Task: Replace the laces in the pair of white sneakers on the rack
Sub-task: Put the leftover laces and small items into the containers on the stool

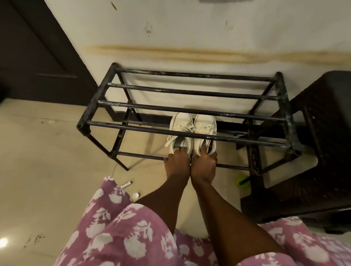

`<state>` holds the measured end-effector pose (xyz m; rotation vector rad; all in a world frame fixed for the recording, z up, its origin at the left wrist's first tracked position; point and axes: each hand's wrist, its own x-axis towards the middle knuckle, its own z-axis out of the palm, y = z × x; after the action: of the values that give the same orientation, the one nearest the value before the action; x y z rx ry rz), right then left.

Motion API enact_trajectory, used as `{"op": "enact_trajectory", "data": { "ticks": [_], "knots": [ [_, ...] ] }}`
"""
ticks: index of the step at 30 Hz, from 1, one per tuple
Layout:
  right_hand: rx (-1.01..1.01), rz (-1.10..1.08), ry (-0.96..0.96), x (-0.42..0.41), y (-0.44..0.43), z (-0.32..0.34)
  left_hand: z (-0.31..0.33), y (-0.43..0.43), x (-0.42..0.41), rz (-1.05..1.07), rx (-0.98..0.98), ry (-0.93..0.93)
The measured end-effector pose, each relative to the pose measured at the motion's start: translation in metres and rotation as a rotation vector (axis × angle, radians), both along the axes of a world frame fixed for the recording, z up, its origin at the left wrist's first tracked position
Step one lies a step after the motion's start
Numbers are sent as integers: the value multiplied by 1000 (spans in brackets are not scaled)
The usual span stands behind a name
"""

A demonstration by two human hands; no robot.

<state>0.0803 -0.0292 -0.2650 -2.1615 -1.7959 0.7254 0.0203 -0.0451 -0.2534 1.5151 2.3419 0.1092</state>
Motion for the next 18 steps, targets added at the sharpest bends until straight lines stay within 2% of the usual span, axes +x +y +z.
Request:
{"op": "enact_trajectory", "data": {
  "ticks": [3, 8, 14, 18],
  "knots": [
    [31, 83, -85, 1, -14, 16, 19, -12, -2, 5, 15, 15],
    [79, 151, -89, -4, -35, 65, 68, -33, -7, -25, 1, 84],
    [167, 284, -127, -21, -62, 142, 132, -64, -27, -29, 88, 159],
    [210, 371, -64, -40, -78, 190, 176, -82, -50, 16, 158, 134]
  ]
}}
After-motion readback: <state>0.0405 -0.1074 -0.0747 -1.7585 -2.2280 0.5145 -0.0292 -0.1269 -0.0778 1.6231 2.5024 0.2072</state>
